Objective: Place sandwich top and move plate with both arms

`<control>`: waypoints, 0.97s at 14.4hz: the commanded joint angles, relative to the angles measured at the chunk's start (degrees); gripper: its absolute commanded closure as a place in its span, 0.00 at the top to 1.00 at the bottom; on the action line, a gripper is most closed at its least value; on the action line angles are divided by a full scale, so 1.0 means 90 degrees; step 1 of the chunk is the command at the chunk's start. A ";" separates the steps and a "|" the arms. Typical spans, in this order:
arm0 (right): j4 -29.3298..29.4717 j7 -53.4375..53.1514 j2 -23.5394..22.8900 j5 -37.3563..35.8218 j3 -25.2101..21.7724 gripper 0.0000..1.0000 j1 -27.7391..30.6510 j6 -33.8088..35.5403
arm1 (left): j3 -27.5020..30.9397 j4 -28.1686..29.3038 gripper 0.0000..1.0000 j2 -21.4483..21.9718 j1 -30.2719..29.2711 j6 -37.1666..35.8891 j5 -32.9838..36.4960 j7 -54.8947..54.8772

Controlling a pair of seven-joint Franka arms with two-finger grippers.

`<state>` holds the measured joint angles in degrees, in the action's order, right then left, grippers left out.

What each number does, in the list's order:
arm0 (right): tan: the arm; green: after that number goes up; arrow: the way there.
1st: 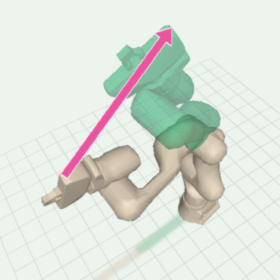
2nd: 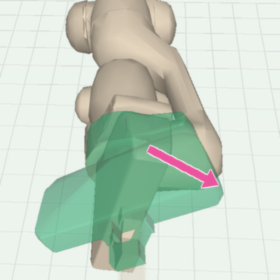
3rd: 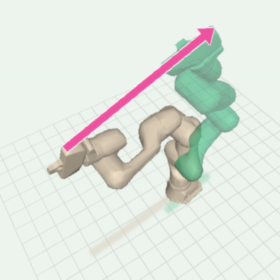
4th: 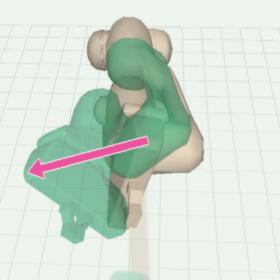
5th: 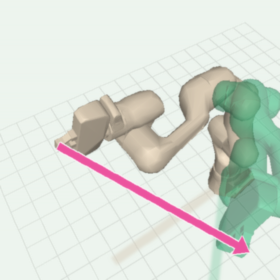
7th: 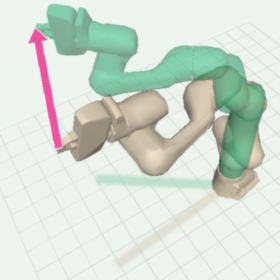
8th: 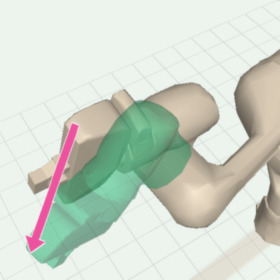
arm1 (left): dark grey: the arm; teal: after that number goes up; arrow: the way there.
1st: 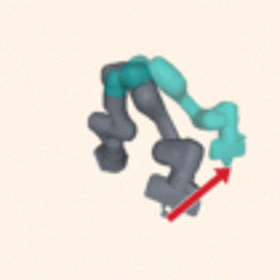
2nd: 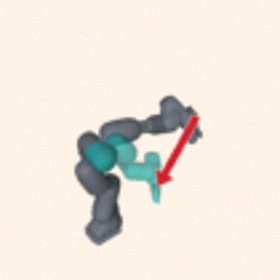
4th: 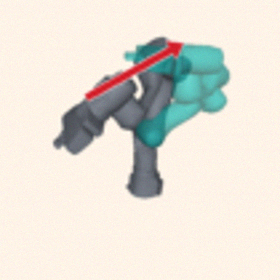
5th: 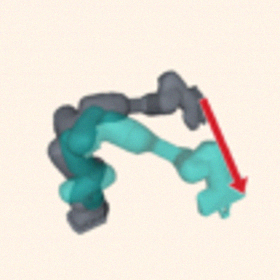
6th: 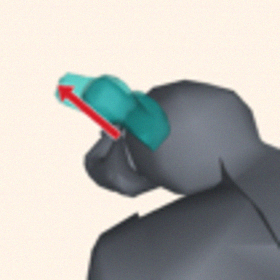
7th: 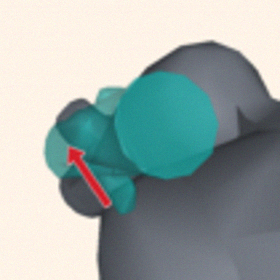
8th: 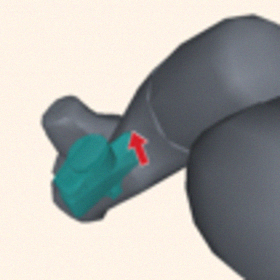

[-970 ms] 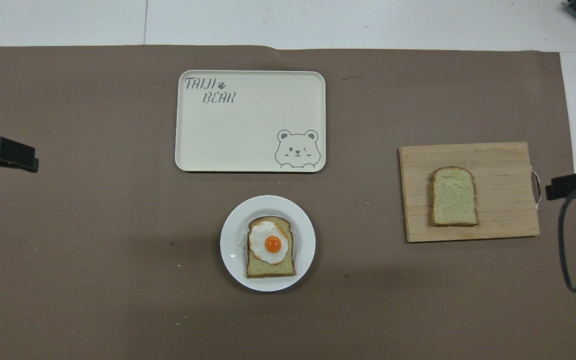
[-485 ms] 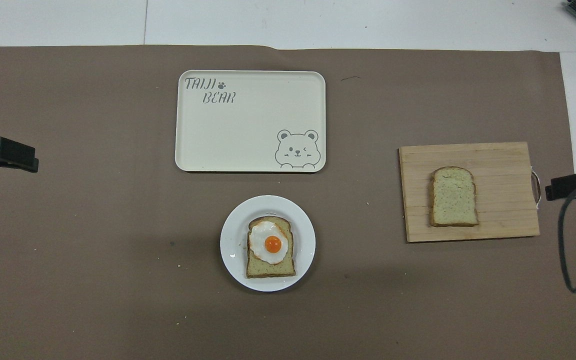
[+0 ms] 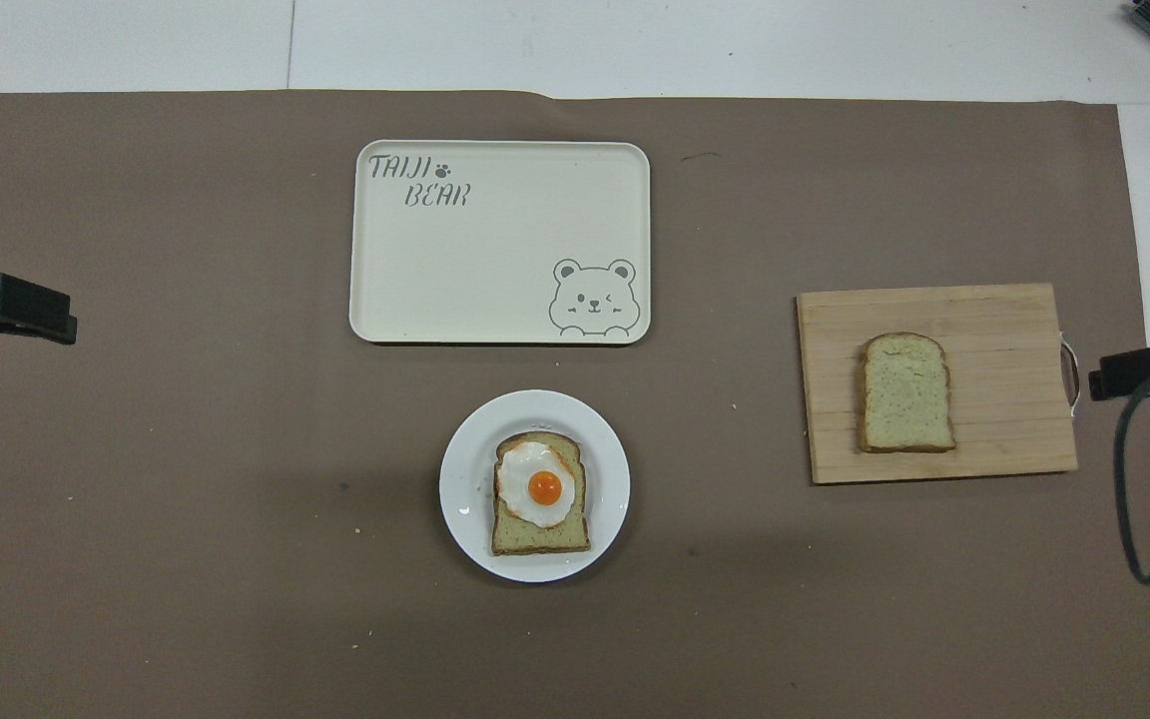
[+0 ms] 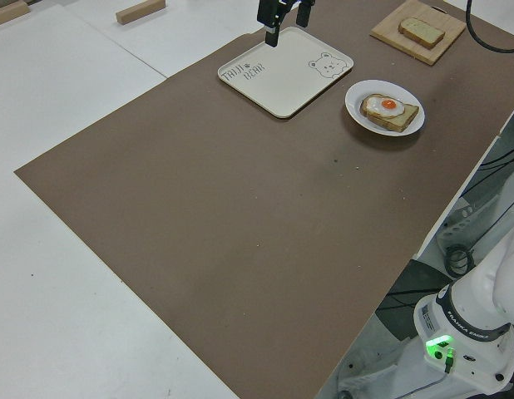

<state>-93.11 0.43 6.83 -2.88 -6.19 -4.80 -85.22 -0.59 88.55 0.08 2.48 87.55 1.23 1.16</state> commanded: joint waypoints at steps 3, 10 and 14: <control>-0.0835 0.0253 0.0053 0.0144 0.0024 1.00 0.0114 -0.0958 | -0.0052 0.0152 1.00 0.0157 -0.0061 -0.0050 0.0107 0.0037; -0.1764 0.1406 -0.0639 0.0495 0.0014 1.00 0.0513 -0.2453 | -0.0052 0.0152 1.00 0.0157 -0.0061 -0.0050 0.0117 0.0037; -0.1822 0.1544 -0.1333 0.1013 0.0014 1.00 0.0739 -0.3049 | -0.0052 0.0142 1.00 0.0157 -0.0061 -0.0050 0.0107 0.0037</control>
<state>-109.10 12.72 -3.10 3.95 -6.55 0.71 -110.42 -0.59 88.55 0.08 2.48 87.55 1.23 1.16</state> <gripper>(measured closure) 0.000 0.000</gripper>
